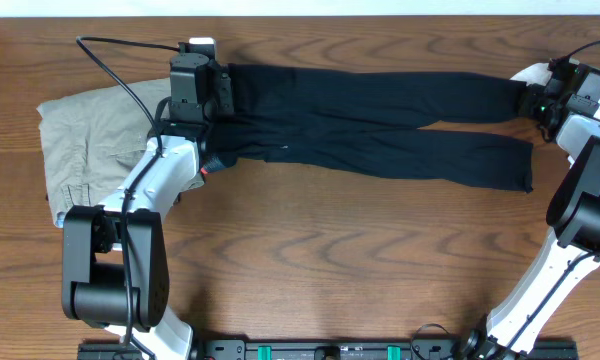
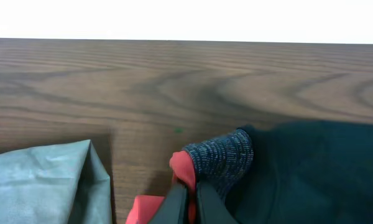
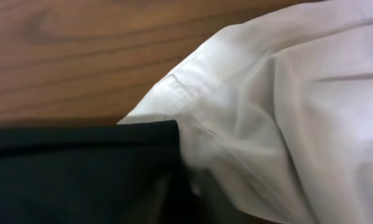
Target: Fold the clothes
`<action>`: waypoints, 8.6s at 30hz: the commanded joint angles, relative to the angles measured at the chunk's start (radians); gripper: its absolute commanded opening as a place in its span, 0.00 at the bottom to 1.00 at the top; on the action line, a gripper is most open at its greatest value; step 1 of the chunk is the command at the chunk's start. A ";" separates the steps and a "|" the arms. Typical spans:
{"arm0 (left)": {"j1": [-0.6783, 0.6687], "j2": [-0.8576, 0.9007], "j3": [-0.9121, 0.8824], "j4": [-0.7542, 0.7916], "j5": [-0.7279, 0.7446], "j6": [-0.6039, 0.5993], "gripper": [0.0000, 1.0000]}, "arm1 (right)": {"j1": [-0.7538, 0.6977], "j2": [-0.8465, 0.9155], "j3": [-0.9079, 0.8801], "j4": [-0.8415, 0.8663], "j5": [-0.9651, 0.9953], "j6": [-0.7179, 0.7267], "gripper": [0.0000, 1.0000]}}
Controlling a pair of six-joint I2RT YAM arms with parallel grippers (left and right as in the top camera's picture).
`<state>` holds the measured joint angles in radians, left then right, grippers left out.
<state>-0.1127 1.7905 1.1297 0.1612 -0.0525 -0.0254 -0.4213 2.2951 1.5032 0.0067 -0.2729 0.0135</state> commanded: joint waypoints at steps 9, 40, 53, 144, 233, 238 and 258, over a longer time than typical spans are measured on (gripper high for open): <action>0.005 -0.002 0.008 0.006 -0.012 0.003 0.06 | 0.002 -0.029 0.006 0.000 -0.031 -0.003 0.01; 0.025 -0.027 0.008 0.200 -0.030 0.047 0.06 | 0.003 -0.308 0.006 0.064 0.120 -0.012 0.01; 0.027 0.021 0.008 0.188 -0.038 0.008 0.21 | 0.009 -0.161 0.006 -0.009 0.109 -0.056 0.08; 0.034 0.033 -0.080 -0.525 0.137 -0.114 0.07 | -0.015 -0.451 -0.126 -1.020 0.223 0.068 0.58; 0.034 -0.171 -0.080 -0.811 -0.019 -0.012 0.15 | -0.206 -0.535 -0.111 -0.851 0.306 0.061 0.35; 0.034 -0.171 -0.080 -0.811 -0.019 -0.013 0.16 | -0.206 -0.523 -0.127 -0.898 0.219 0.060 0.35; 0.034 -0.171 -0.080 -0.804 -0.019 -0.013 0.24 | -0.186 -0.373 -0.342 -0.499 -0.084 0.034 0.30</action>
<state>-0.0849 1.6230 1.0534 -0.6456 -0.0597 -0.0475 -0.6178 1.9160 1.1625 -0.5030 -0.3222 0.0616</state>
